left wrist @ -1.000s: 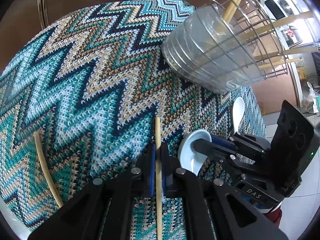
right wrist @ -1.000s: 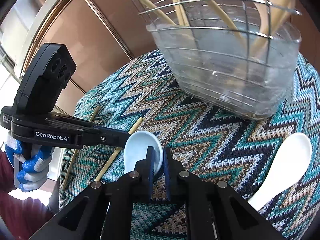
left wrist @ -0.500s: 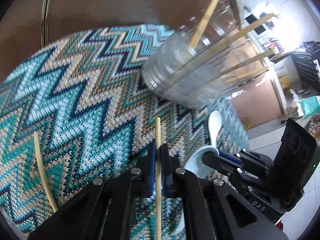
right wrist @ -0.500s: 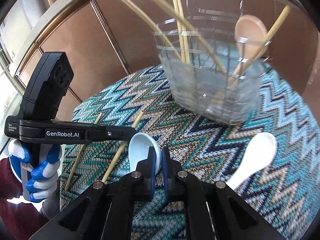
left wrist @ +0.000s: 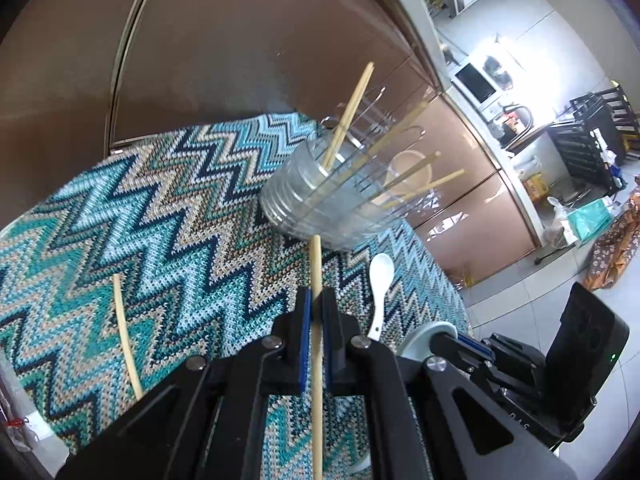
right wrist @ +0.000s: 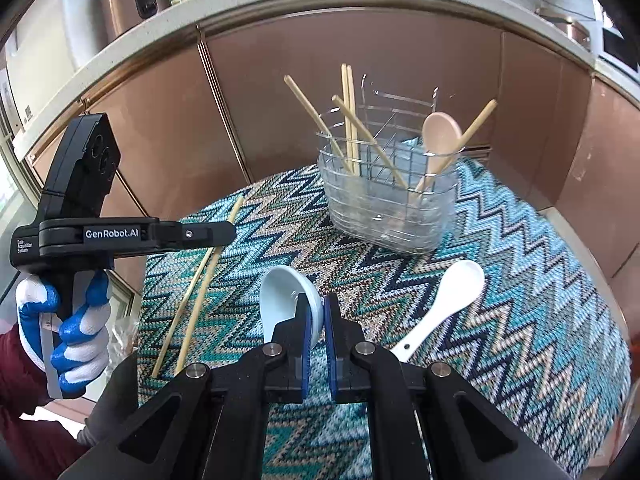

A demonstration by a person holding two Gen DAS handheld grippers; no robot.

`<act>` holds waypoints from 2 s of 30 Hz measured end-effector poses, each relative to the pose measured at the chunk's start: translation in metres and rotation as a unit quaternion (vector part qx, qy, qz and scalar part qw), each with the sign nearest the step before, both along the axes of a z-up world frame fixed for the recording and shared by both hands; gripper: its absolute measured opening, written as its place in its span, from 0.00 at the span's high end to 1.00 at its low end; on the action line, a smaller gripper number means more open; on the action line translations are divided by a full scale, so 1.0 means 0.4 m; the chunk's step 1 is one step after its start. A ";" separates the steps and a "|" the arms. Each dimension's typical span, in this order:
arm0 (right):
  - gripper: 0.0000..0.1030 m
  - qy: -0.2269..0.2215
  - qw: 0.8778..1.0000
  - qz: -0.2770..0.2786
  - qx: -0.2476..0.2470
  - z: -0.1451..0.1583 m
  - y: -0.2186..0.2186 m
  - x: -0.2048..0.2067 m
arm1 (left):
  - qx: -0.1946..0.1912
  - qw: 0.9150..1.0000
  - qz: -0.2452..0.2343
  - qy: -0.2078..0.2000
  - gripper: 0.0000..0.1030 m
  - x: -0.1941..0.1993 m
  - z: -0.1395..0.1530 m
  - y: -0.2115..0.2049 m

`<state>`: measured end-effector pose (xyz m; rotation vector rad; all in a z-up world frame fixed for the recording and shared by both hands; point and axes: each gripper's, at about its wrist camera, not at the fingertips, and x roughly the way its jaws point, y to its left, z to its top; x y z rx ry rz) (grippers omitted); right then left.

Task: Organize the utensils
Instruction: 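Lift the spoon and chopstick and lower them into the clear holder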

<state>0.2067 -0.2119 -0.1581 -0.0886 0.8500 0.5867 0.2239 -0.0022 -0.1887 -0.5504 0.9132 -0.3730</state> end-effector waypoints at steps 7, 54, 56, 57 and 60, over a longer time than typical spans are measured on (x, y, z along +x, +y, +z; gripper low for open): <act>0.94 -0.027 0.999 -0.031 0.001 0.054 -0.031 -0.075 | -0.003 0.999 0.005 -0.032 0.96 -0.060 0.066 0.021; 0.94 -0.267 0.947 -0.176 0.017 0.408 -0.057 -0.126 | -0.019 0.963 0.053 -0.263 0.96 -0.080 0.580 -0.004; 0.94 -0.284 0.940 -0.187 0.014 0.403 -0.056 -0.085 | -0.004 0.959 0.064 -0.277 0.96 -0.027 0.589 -0.042; 0.94 -0.292 0.937 -0.191 0.013 0.399 -0.057 -0.063 | 0.001 0.957 0.068 -0.282 0.96 -0.007 0.591 -0.056; 0.94 -0.303 0.931 -0.201 0.015 0.374 -0.060 0.010 | 0.023 0.950 0.083 -0.302 0.96 0.082 0.576 -0.123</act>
